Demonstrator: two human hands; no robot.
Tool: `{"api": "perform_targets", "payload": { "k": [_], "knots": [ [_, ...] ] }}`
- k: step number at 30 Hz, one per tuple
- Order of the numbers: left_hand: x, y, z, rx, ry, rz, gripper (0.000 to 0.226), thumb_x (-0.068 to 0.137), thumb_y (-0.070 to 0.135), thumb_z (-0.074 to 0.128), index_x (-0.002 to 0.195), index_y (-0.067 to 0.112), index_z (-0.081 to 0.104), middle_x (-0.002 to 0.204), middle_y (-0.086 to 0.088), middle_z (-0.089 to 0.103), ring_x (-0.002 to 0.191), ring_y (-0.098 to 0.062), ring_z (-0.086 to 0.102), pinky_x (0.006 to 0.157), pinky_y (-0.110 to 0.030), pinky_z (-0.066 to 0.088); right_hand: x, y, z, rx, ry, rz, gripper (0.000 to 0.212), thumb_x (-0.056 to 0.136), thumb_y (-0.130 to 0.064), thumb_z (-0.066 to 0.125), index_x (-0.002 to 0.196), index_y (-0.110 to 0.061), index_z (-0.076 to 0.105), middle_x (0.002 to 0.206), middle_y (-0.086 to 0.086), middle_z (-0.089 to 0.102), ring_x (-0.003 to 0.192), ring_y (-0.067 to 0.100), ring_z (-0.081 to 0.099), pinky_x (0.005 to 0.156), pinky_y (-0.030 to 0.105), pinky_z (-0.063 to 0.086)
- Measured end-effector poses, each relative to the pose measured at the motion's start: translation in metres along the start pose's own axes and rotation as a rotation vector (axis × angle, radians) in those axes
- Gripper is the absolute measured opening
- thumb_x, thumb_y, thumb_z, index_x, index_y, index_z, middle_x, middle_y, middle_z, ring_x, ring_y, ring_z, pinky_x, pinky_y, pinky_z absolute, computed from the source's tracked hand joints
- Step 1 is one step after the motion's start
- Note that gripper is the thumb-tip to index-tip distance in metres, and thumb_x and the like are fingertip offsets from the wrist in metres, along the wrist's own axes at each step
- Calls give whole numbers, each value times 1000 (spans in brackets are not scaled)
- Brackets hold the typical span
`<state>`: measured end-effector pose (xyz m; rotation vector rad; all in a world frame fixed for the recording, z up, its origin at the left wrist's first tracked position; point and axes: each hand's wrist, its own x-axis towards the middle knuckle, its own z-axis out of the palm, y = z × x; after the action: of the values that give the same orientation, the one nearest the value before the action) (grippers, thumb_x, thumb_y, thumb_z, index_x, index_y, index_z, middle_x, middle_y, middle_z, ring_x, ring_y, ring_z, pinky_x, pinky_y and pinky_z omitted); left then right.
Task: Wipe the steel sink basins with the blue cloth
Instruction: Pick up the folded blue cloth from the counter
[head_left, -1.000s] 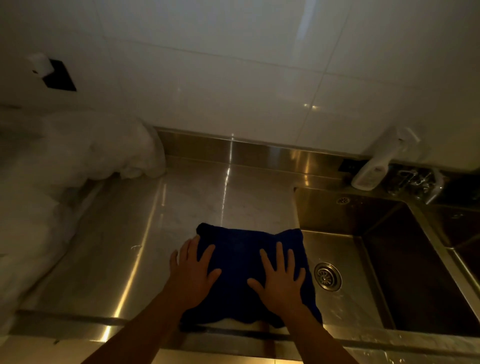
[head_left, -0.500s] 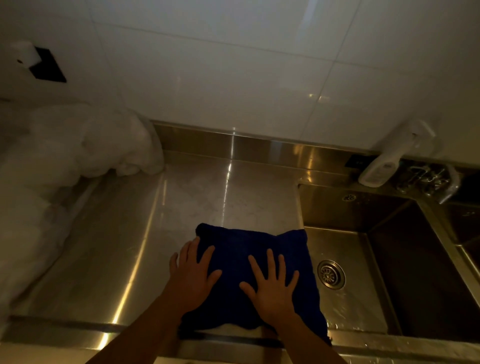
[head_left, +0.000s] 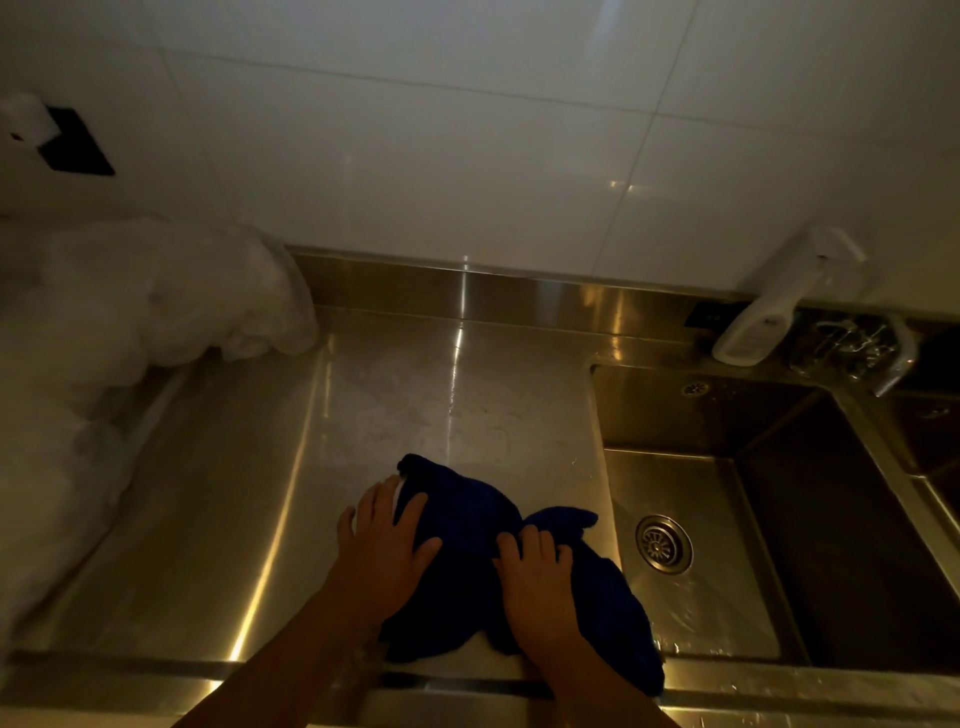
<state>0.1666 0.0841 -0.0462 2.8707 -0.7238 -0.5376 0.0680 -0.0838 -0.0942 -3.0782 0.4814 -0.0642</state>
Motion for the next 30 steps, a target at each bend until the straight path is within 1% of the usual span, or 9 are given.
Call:
{"api": "perform_targets", "payload": {
  "k": [3, 6, 8, 10, 11, 14, 16, 24, 30],
  "knots": [
    [3, 7, -1, 4, -1, 8, 85, 79, 71, -11, 151, 29, 6, 160, -5, -6, 147, -24, -2, 119, -49, 5, 0, 4, -6, 61, 90, 10, 35, 55, -32, 90, 81, -20, 70, 75, 2, 63, 64, 19, 61, 57, 33, 52],
    [7, 18, 0, 13, 23, 20, 71, 91, 65, 11, 151, 29, 8, 160, -6, -5, 147, -25, -1, 119, -49, 7, -2, 13, -15, 113, 144, 21, 37, 55, -29, 91, 83, -19, 70, 77, 2, 64, 65, 18, 62, 59, 31, 53],
    [10, 30, 0, 21, 27, 36, 92, 74, 78, -11, 151, 29, 8, 160, -6, -4, 147, -25, 1, 118, -48, 8, -2, 21, -21, 130, 170, 34, 37, 55, -29, 91, 84, -19, 70, 79, 1, 64, 66, 17, 62, 60, 30, 54],
    [12, 44, 0, 24, 20, 43, 116, 54, 81, -32, 151, 30, 8, 160, -6, -4, 147, -25, 1, 118, -48, 7, -2, 30, -27, 159, 187, 50, 38, 55, -29, 91, 85, -20, 69, 79, 0, 64, 66, 16, 62, 60, 29, 54],
    [13, 50, 1, 14, 22, 44, 113, 57, 81, -28, 151, 31, 9, 160, -6, -3, 147, -26, 2, 118, -48, 8, -1, 36, -29, 170, 197, 56, 39, 55, -30, 91, 85, -20, 69, 79, 0, 64, 66, 16, 62, 60, 28, 54],
    [18, 71, 6, 9, 48, 55, 73, 87, 67, 8, 150, 30, 13, 160, -5, -2, 146, -25, 2, 118, -49, 9, -2, 55, -34, 197, 238, 50, 38, 57, -29, 90, 86, -20, 68, 80, -1, 63, 68, 15, 62, 60, 27, 54],
    [20, 87, 9, 4, 72, 54, 63, 94, 59, 21, 150, 30, 15, 160, -5, 0, 146, -25, 3, 117, -48, 9, -3, 70, -38, 213, 259, 55, 37, 59, -28, 89, 89, -20, 68, 82, 0, 64, 70, 16, 63, 61, 27, 55],
    [23, 146, 8, -60, 135, 78, 56, 97, 53, 26, 148, 32, 19, 160, -3, 1, 146, -26, 0, 117, -48, 6, -1, 138, -54, 261, 303, 87, 36, 64, -22, 88, 93, -17, 67, 88, 5, 67, 74, 22, 66, 63, 30, 55],
    [25, 175, 2, -38, 118, 118, 56, 97, 53, 25, 149, 33, 14, 160, -2, -2, 147, -25, -1, 119, -47, 7, -8, 171, -65, 289, 233, 178, 26, 91, -25, 62, 115, -16, 62, 112, 9, 61, 102, 27, 58, 89, 38, 48]
  ]
}}
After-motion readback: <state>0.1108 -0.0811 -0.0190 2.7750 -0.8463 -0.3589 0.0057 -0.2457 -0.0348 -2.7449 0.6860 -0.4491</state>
